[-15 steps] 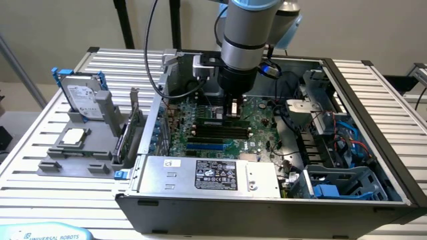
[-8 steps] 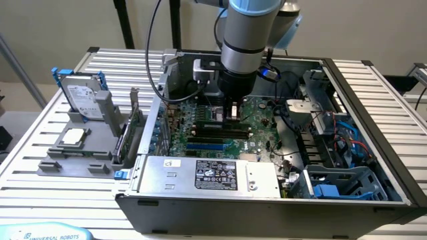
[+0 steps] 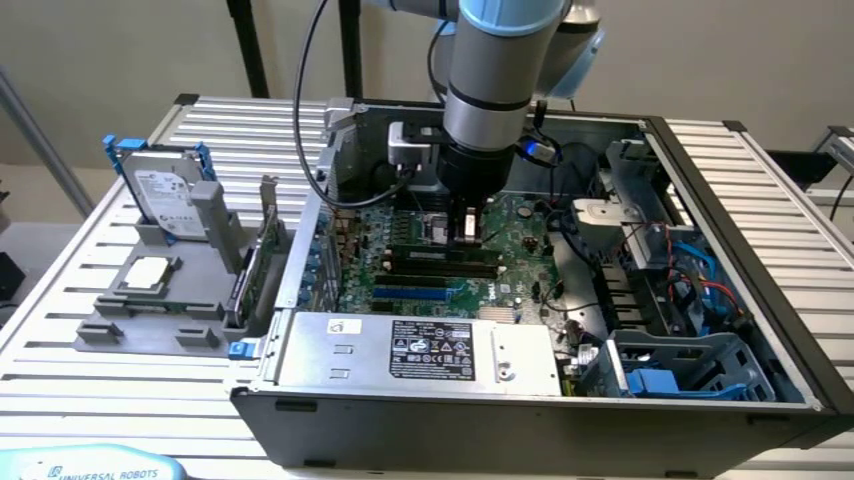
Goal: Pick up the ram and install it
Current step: 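Insert the ram into the slot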
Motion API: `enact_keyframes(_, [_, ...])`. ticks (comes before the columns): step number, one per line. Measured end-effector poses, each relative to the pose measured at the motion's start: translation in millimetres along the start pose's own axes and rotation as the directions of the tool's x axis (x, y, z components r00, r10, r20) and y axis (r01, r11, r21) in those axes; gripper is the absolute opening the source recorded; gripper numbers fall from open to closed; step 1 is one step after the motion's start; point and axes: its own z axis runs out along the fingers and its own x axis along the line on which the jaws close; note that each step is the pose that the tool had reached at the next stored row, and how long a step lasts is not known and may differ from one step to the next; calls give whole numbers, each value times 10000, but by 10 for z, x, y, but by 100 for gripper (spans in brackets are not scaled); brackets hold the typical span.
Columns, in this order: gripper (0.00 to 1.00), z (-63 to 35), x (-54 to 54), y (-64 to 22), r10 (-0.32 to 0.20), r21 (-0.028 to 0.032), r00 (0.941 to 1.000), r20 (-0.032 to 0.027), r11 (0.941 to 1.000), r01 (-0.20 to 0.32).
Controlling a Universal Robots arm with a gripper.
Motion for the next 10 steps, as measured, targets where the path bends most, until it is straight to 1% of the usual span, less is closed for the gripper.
enact_keyframes(10, [14, 18, 4, -1, -16, 4, 10000, -3, 10000, 16])
